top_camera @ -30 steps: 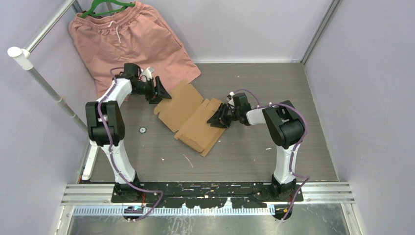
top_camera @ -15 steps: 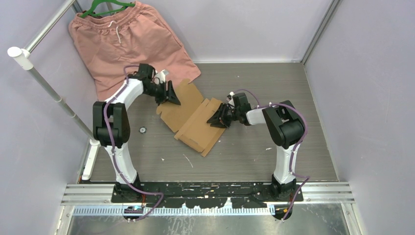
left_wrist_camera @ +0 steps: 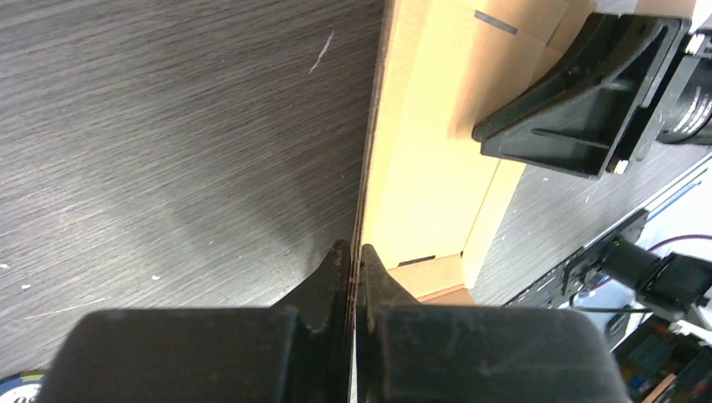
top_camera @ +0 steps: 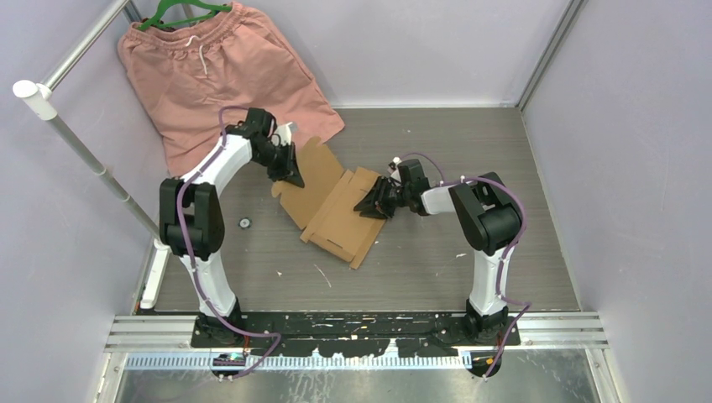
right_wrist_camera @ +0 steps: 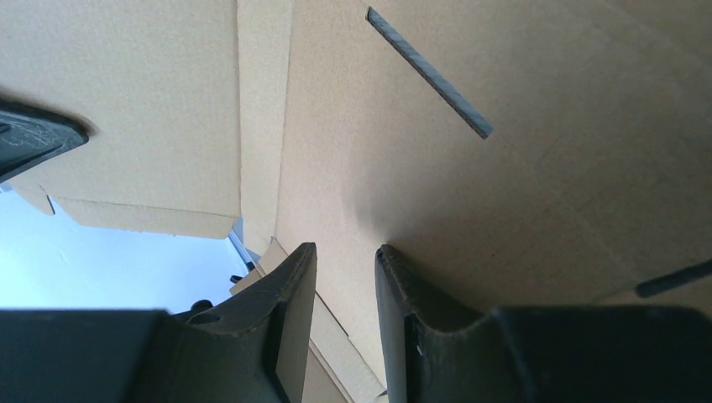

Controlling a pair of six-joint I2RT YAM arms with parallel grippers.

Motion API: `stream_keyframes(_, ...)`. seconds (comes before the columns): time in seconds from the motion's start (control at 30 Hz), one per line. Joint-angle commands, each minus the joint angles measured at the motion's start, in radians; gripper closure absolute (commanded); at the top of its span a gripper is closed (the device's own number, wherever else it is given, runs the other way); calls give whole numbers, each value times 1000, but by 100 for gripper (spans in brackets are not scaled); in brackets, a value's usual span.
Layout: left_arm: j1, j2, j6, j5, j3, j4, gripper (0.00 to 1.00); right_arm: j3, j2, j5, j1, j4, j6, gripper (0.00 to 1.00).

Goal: Fold the paper box
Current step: Fold the paper box at the center of the board.

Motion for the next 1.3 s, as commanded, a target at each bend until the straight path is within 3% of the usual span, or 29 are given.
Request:
stream_keyframes(0.0,4,-65,40,-55,62,-36,100,-24,59,126,6,-99,-44,61)
stream_keyframes(0.27,-54,-154,79,-199,113,-55,100,-34,17,97,7,-36,-19,59)
stream_keyframes(0.7,-248,-210,199,-609,298,-189,100,-59,-166,70,12,-25,-8,55)
stream_keyframes(1.13,-434,-142,321,-857,416,-278,99,-79,-164,93,11,28,17,56)
stream_keyframes(1.27,-478,-114,342,-922,459,-298,99,-77,-136,94,11,102,67,60)
